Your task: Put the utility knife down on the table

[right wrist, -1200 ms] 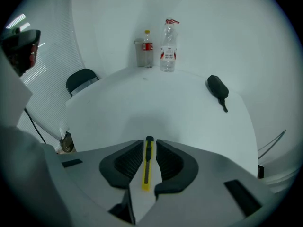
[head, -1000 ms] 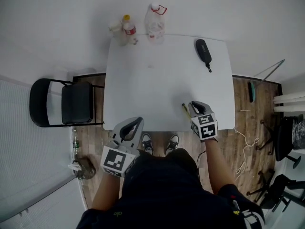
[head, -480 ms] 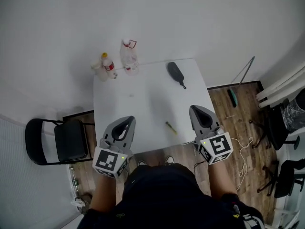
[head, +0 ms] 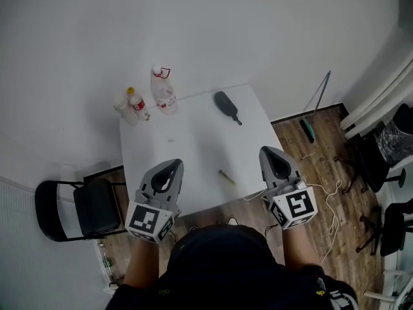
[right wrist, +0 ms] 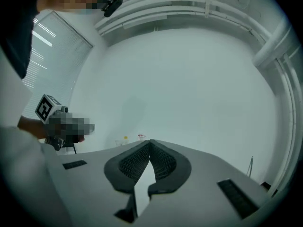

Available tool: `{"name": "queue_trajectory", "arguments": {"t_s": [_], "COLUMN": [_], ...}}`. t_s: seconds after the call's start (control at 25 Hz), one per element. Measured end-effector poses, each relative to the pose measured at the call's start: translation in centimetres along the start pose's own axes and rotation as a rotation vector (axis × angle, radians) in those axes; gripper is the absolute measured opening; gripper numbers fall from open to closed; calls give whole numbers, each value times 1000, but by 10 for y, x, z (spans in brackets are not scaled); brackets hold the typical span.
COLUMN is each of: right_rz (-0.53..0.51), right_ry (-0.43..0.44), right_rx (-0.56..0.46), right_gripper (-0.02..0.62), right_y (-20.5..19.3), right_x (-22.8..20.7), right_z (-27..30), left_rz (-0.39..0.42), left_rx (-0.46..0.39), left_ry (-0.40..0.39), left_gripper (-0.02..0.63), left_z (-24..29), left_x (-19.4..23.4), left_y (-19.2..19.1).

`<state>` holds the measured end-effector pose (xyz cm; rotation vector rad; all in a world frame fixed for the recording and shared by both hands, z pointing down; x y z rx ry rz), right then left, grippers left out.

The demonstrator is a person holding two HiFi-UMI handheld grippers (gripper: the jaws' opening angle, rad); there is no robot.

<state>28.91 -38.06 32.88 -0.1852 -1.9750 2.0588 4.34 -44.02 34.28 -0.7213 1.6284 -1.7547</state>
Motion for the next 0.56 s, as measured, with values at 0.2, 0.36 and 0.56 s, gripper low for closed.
{"name": "queue_trajectory", "arguments": {"t_s": [0.2,0.36,0.56], "right_rz": [32,29,23], "right_ry": [-7,8,35], "right_rx": [55,59,68], "right_gripper": [21,23,22], "right_y": [-12,-12,-14], "right_x": [-1,2,3], "right_z": [2,2,6], "left_rz": [-1,-4,-5], "left_rx": [9,15,23], "left_ry": [2,8,9], "left_gripper": [23,23,23], "left_z": [-3,-6,-4], "left_x": [0,-1,-1], "left_y": [-4,-6,-7]}}
Point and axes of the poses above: the fingertips, and each gripper's own axes: z forward along the fingers, x to its left, y out of its top, the point moved 5 cm from there along -z, backward along the fingers, and after that the axes turned 4 degrees about y, right-handed, at the moved point
